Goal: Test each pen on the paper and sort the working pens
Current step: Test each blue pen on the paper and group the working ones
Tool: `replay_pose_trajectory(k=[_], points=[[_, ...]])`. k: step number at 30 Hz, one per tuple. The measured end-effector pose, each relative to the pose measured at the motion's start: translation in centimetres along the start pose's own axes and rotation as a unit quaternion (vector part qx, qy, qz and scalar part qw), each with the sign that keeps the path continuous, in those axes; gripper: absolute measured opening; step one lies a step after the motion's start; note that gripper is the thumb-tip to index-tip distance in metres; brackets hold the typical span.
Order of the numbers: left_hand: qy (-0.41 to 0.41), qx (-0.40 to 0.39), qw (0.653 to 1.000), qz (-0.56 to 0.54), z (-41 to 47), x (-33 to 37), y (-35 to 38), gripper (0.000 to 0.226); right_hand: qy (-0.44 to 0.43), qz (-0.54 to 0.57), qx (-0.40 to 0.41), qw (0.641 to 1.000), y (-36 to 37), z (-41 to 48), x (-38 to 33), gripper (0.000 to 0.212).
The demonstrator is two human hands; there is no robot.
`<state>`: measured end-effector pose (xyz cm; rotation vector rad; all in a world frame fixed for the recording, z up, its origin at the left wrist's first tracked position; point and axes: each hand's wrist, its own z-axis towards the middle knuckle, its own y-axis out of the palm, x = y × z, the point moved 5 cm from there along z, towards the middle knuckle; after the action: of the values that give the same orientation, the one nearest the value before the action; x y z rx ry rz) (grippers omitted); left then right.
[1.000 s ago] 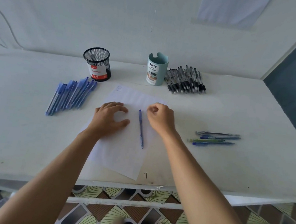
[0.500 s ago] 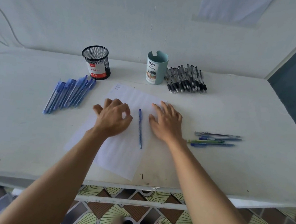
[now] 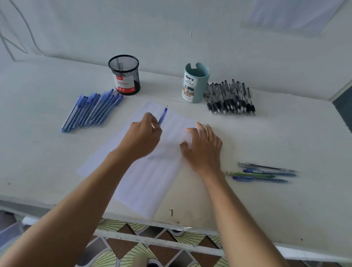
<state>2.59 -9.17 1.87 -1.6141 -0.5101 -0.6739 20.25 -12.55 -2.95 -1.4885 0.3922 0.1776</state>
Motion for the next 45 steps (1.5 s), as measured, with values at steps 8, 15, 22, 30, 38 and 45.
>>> replay_pose_trajectory(k=[8, 15, 22, 30, 38, 45], points=[[-0.006, -0.092, 0.976, -0.195, 0.5, 0.5, -1.1, 0.054, 0.011, 0.003, 0.013, 1.000, -0.3, -0.2, -0.3, 0.052], [0.044, 0.019, 0.998, 0.048, 1.2, 2.3, -0.8, 0.053, -0.041, -0.029, -0.027, 0.998, 0.0, 1.8, -1.7, 0.058], [0.112, 0.045, 0.988, -0.092, 2.3, 2.0, -1.1, 0.050, -0.079, -0.060, -0.084, 0.992, 1.3, 2.7, -1.8, 0.061], [0.047, 0.124, 0.937, -0.325, 5.5, -2.1, -1.8, 0.062, -0.113, -0.071, -0.088, 0.987, 1.7, 1.7, -2.0, 0.065], [-0.005, 0.212, 0.933, -0.289, 7.6, -4.4, -3.0, 0.007, -0.132, -0.055, -0.073, 0.987, 2.0, 1.7, -2.2, 0.066], [-0.055, 0.248, 0.945, -0.205, 8.5, -6.0, -3.1, 0.010, -0.125, -0.047, -0.057, 0.989, 2.0, 1.7, -2.2, 0.071]])
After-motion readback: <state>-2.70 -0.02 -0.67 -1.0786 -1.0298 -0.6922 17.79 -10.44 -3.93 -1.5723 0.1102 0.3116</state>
